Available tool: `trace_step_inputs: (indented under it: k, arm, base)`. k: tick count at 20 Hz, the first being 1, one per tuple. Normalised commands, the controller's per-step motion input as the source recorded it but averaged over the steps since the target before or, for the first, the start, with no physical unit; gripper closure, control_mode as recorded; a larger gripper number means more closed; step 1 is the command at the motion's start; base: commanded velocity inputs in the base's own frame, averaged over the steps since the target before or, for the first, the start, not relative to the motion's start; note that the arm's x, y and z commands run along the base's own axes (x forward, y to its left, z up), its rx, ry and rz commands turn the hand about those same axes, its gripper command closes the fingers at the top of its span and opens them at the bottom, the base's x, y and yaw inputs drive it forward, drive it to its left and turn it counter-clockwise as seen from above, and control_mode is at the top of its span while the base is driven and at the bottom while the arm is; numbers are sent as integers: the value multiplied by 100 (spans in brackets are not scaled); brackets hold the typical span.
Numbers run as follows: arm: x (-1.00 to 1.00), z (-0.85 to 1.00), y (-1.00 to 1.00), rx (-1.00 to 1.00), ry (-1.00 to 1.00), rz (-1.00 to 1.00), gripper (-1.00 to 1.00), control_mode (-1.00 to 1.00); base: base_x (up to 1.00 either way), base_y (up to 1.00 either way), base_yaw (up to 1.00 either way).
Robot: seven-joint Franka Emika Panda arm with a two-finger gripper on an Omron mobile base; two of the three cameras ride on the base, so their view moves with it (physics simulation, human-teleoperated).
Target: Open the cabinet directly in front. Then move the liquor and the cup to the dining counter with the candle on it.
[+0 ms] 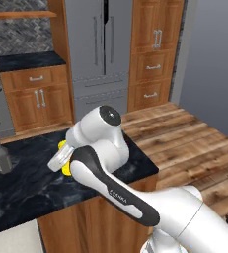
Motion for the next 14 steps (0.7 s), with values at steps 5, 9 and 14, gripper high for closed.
trace_step_inputs:
  k: [5, 9, 14]
  arm:
    - [6, -31, 9, -9, -4, 1, 100, -100]
    - [33, -20, 26, 0, -4, 0, 100, -100]
    - [40, -33, 48, 0, -4, 0, 100, -100]
  base:
    - [0, 0, 0]
    - [0, 0, 0]
    - [0, 0, 0]
